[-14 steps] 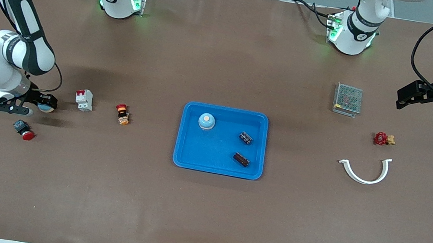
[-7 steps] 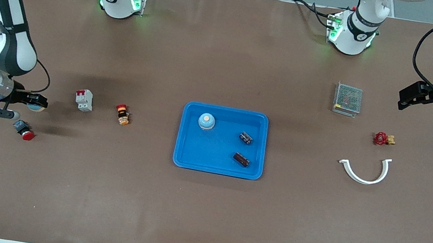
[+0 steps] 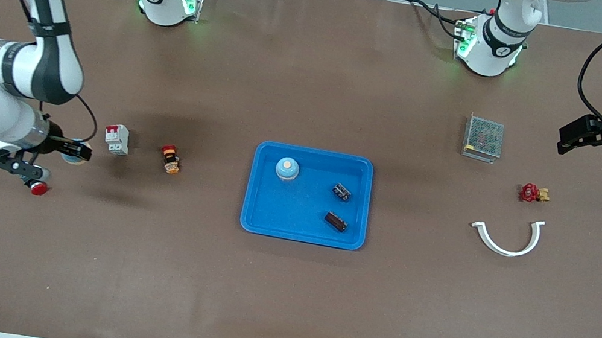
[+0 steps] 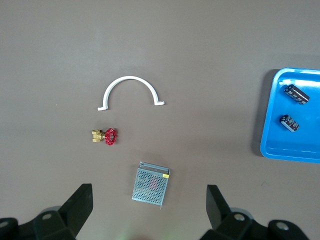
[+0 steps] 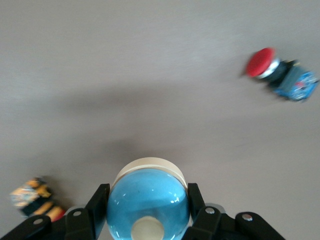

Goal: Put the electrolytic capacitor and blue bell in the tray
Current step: 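Lift the second blue bell and carry it toward the tray, then lower the bell into the tray and open the right gripper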

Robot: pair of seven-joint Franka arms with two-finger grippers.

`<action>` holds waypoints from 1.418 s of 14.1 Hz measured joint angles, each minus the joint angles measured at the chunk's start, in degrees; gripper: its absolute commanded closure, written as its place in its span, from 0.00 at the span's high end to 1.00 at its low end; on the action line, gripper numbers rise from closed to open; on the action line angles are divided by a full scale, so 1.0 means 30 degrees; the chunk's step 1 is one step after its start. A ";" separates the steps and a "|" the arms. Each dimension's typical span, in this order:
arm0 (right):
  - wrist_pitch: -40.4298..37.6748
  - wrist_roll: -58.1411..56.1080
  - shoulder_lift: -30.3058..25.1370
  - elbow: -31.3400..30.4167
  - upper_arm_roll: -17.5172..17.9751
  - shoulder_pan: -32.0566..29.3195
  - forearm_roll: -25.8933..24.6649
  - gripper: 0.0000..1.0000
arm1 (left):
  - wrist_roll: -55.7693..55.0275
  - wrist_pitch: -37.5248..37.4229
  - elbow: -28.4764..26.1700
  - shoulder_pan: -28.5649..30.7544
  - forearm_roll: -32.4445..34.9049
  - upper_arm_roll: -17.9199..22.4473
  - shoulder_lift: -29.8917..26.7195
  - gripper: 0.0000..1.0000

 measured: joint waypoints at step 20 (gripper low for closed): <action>0.0584 1.9759 0.4367 0.7211 0.0003 1.0451 0.1269 0.00 | 0.0000 -0.0117 0.0000 0.0246 0.0000 0.0011 -0.0006 1.00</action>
